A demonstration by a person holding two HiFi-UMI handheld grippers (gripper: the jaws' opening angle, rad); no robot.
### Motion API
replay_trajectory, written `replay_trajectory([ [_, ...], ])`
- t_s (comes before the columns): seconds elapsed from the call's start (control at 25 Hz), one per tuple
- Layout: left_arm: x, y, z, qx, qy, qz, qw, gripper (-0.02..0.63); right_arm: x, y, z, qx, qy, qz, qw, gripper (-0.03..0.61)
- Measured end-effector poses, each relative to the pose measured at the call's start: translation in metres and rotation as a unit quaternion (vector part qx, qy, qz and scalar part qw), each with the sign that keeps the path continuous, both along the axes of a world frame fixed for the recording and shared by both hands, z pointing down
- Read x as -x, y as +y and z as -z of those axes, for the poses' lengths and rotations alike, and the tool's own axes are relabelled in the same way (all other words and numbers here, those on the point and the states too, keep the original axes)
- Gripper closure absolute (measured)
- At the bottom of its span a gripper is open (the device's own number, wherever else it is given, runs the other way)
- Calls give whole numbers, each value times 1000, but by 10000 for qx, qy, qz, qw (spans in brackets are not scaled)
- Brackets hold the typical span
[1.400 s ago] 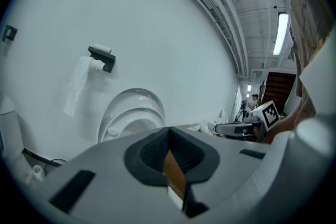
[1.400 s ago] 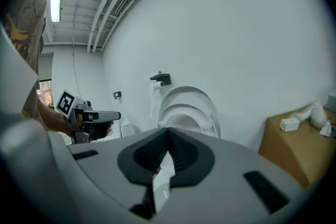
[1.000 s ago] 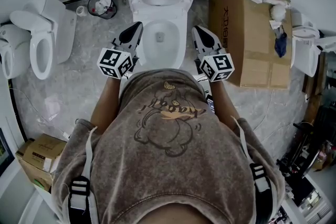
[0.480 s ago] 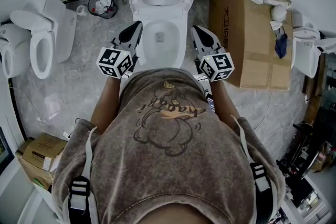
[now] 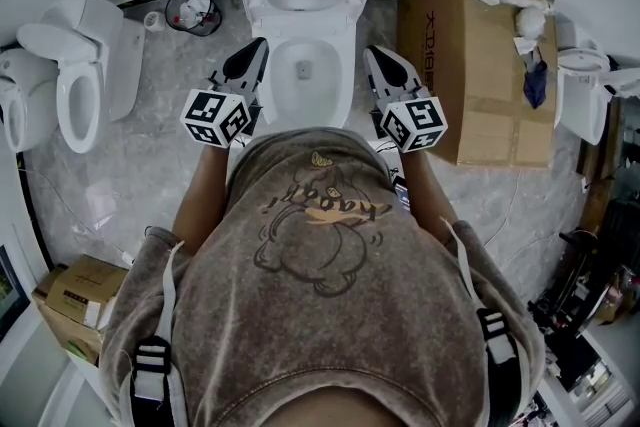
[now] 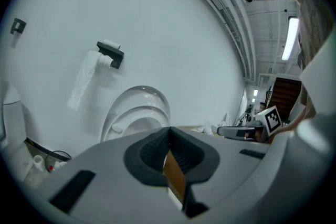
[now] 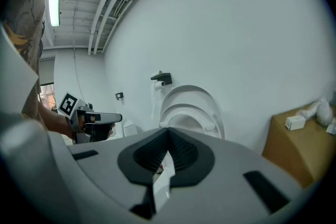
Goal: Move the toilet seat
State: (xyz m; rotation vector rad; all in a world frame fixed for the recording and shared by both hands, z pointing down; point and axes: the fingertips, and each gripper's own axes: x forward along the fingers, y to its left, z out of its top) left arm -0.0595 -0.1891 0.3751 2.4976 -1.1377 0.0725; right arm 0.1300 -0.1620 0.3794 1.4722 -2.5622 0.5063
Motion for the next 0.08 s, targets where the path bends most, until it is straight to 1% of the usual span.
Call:
replay_trajectory([
  [0.08,1,-1,0,-1,17,12,10000,604,0,0,-1,1,4,-4,10000,580],
])
